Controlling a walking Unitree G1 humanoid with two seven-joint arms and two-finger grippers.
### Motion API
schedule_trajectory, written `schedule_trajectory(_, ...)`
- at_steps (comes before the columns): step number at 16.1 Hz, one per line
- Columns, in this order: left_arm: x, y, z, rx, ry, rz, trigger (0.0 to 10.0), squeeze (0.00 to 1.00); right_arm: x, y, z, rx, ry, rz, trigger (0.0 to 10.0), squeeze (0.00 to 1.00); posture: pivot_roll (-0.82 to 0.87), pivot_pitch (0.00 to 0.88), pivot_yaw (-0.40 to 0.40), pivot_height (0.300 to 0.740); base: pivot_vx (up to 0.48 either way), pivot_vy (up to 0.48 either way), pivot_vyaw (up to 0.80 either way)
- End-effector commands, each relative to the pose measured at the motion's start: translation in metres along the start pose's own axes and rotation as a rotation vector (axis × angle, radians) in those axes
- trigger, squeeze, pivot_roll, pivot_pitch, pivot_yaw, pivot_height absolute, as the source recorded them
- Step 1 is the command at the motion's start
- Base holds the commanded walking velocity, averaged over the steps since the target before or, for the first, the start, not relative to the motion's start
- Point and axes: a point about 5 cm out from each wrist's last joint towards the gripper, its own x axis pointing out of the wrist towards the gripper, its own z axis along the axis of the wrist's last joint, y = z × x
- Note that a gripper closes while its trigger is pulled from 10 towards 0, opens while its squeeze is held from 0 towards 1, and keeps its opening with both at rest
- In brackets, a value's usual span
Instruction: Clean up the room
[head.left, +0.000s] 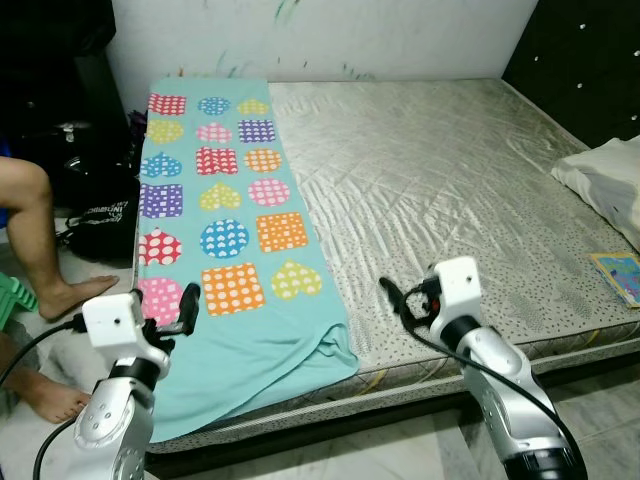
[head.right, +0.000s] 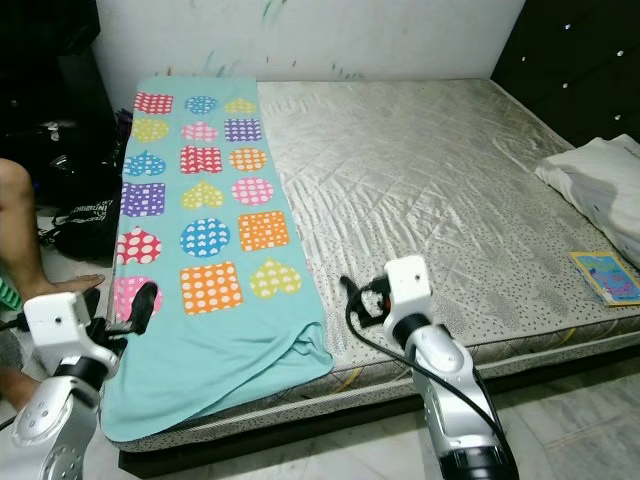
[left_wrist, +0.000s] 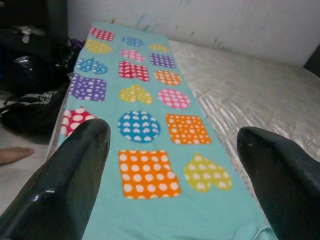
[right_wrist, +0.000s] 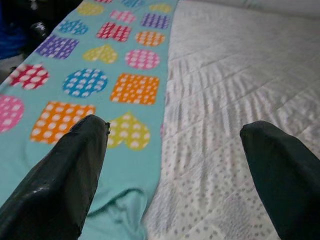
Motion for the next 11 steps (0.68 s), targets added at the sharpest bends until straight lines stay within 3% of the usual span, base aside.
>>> schedule_trajectory(1,-0.005,0.006,-0.001,0.034,0.01,0.01,10.0,0.0,-0.006,-0.002,0.001,-0.006,0.006,0.027,10.0,0.0,-0.02,0.091,-0.088,0.74,0.0,0.0,0.0)
schedule_trajectory(4,-0.013,0.012,-0.006,0.053,0.026,0.024,10.0,0.0,-0.019,-0.005,-0.008,-0.009,0.033,0.036,10.0,0.0,-0.02,0.097,-0.088,0.74,0.0,0.0,0.0)
schedule_trajectory(11,-0.01,0.007,-0.002,0.057,0.014,0.006,10.0,0.0,-0.018,-0.003,-0.006,0.006,0.025,0.031,10.0,0.0,-0.02,0.101,-0.075,0.74,0.0,0.0,0.0)
